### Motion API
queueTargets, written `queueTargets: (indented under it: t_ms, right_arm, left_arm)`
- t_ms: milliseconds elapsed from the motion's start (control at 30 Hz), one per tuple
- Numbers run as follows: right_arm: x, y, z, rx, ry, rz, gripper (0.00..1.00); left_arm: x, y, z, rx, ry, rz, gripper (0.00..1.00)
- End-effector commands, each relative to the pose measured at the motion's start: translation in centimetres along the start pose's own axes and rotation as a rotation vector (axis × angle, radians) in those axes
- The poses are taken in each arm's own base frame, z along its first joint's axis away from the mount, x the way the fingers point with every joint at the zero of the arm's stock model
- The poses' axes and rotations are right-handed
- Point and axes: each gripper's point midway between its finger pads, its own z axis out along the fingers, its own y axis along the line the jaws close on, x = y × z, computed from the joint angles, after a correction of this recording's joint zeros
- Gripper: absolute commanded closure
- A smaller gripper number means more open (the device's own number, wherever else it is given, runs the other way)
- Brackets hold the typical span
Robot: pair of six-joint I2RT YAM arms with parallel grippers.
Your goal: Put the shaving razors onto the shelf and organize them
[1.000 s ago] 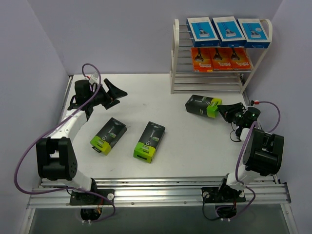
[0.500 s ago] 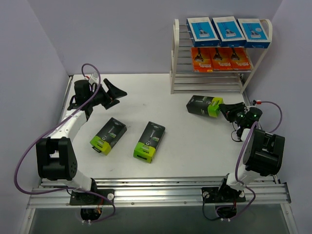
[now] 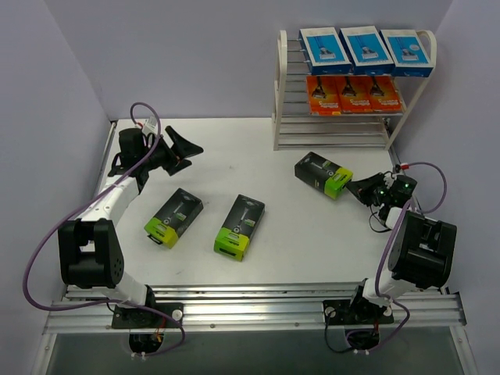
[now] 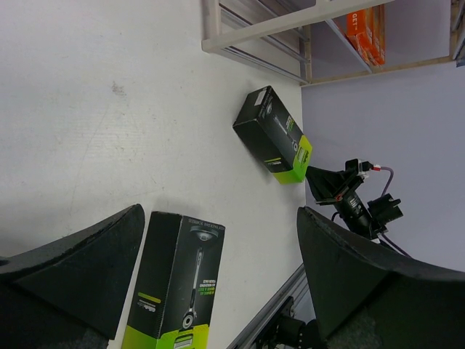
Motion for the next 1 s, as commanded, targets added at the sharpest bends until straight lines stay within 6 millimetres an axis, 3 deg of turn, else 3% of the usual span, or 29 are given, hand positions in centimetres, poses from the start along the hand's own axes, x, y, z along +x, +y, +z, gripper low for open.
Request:
queueTargets:
  t_ms: [0, 200, 400, 533, 567, 667, 800, 900, 967]
  right_arm:
    - [1.0, 1.6, -0.8, -0.061, 0.040, -0.088, 1.00]
    - [2.3, 0.7, -0.6, -0.040, 0.073, -0.091, 1.00]
    - [3.5, 2.9, -0.4, -0.070, 0.094, -0.112, 1.00]
    - [4.1, 5.1, -0.6, -0.132, 0.085, -0.067, 1.00]
    - [4.3, 6.3, -0.8, -0.168, 0.080, -0.053, 1.00]
    - [4.9, 7.6, -1.2, -0.198, 0.083, -0.037, 1.00]
    - [5.6, 9.3, -1.7, -0.233, 0.096, -0.043, 1.00]
    - [5.7, 9.4, -2.2, -0.221, 0.096, -0.077, 1.00]
    - [5.4, 8.2, -2.2, -0.140, 0.092, -0.091, 0.79]
  left_arm:
    - [-0.8, -1.0, -0.2, 0.046, -0.018, 0.035, 0.05]
    - [-0.7, -1.0, -0.1, 0.048, -0.017, 0.038, 0.05]
    - [0.3, -2.1, 0.2, 0.076, 0.009, 0.048, 0.05]
    - [3.1, -3.9, 1.3, 0.108, 0.072, 0.058, 0.06]
    - [4.5, -4.6, 1.9, 0.122, 0.104, 0.063, 0.06]
    - [7.6, -5.3, 3.2, 0.146, 0.168, 0.027, 0.06]
    - [13.9, -6.2, 5.7, 0.168, 0.326, -0.105, 0.06]
    - [15.8, -7.1, 7.0, 0.195, 0.358, -0.134, 0.06]
    - [16.7, -8.1, 7.2, 0.193, 0.365, -0.087, 0.06]
